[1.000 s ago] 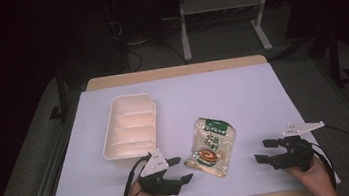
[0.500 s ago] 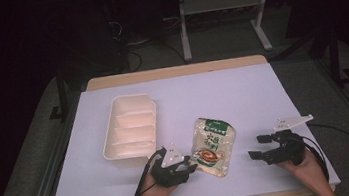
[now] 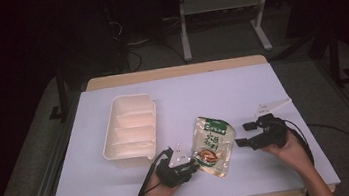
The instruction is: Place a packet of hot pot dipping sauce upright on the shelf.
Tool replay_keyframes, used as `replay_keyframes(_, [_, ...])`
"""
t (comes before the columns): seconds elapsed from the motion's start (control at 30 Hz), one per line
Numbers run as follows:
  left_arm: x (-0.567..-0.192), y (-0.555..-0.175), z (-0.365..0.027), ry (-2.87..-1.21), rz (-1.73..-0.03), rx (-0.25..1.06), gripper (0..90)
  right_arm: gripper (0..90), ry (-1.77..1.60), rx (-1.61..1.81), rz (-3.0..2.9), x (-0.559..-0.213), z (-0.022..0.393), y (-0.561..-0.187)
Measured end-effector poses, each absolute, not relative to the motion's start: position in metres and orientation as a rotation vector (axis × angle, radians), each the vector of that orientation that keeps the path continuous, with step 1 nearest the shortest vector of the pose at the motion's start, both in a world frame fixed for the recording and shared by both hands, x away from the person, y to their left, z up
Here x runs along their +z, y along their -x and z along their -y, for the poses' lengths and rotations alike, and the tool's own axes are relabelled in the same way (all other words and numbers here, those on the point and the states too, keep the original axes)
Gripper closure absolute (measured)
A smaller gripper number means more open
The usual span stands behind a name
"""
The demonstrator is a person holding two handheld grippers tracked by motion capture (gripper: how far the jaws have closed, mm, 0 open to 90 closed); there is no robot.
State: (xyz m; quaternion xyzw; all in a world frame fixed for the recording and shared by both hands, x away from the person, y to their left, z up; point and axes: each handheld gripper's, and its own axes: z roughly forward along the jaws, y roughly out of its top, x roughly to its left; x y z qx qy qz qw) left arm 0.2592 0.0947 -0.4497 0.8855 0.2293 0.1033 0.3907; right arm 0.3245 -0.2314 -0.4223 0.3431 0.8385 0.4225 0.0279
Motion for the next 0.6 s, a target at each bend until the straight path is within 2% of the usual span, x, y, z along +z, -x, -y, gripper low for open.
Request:
replay_keyframes(0.17, [-0.450, -0.260, -0.095, -2.248, -0.589, 0.257, 74.2, 23.4, -1.056, 1.274, -2.628, -0.421, 0.212, -0.358])
replay_keyframes(0.33, [-0.450, -0.260, -0.095, -2.247, -0.592, 0.254, 74.3, 24.1, -1.052, 1.256, -2.671, -0.420, 0.200, -0.379])
replay_keyframes(0.6, [-0.450, -0.262, -0.096, -2.234, -0.613, 0.225, 73.4, 30.3, -1.040, 1.250, -2.748, -0.434, 0.189, -0.401])
